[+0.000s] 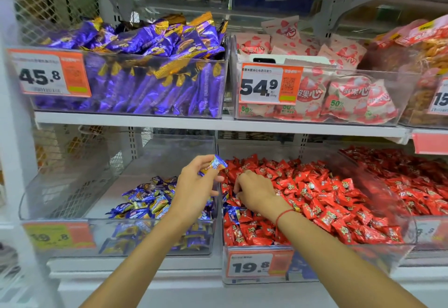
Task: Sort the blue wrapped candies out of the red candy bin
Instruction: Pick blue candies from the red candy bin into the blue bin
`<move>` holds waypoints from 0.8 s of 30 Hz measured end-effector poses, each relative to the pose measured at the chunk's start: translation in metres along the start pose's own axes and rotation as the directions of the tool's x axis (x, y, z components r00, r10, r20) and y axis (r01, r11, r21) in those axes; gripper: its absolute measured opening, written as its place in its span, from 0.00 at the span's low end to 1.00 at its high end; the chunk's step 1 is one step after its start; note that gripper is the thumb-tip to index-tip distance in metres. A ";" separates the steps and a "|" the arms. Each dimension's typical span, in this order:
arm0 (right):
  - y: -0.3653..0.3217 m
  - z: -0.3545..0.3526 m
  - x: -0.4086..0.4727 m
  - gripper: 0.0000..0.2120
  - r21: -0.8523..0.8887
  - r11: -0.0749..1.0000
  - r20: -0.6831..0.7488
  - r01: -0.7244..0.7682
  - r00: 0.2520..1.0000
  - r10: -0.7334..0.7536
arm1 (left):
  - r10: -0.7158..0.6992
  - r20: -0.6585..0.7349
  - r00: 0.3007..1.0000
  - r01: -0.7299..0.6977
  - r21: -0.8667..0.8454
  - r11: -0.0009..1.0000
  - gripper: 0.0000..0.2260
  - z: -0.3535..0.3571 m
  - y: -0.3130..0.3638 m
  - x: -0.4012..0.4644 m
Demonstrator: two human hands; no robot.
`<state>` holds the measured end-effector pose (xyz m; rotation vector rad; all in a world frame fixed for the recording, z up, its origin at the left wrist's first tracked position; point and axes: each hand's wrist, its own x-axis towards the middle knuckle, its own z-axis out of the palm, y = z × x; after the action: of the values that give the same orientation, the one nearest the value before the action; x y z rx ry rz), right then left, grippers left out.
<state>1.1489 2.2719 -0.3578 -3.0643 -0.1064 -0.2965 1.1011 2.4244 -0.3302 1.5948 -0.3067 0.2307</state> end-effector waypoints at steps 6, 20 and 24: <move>0.014 0.002 -0.011 0.10 -0.005 0.990 0.051 0.142 0.989 -0.142 | -0.002 0.011 1.000 0.001 0.085 0.996 0.11 -0.008 -0.001 -0.015; 0.025 -0.044 -0.063 0.11 0.823 0.564 -0.112 0.064 0.992 0.051 | 0.149 -0.029 0.988 -0.128 0.361 0.924 0.16 -0.009 -0.012 -0.060; 0.005 -0.066 -0.082 0.07 0.975 0.219 -0.034 0.047 0.997 -0.064 | 0.160 -0.041 0.986 -0.141 0.304 0.942 0.14 0.000 -0.007 -0.057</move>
<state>1.0562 2.2576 -0.3090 -1.7254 -0.2797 -0.1097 1.0500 2.4272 -0.3559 1.8617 -0.3558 0.4653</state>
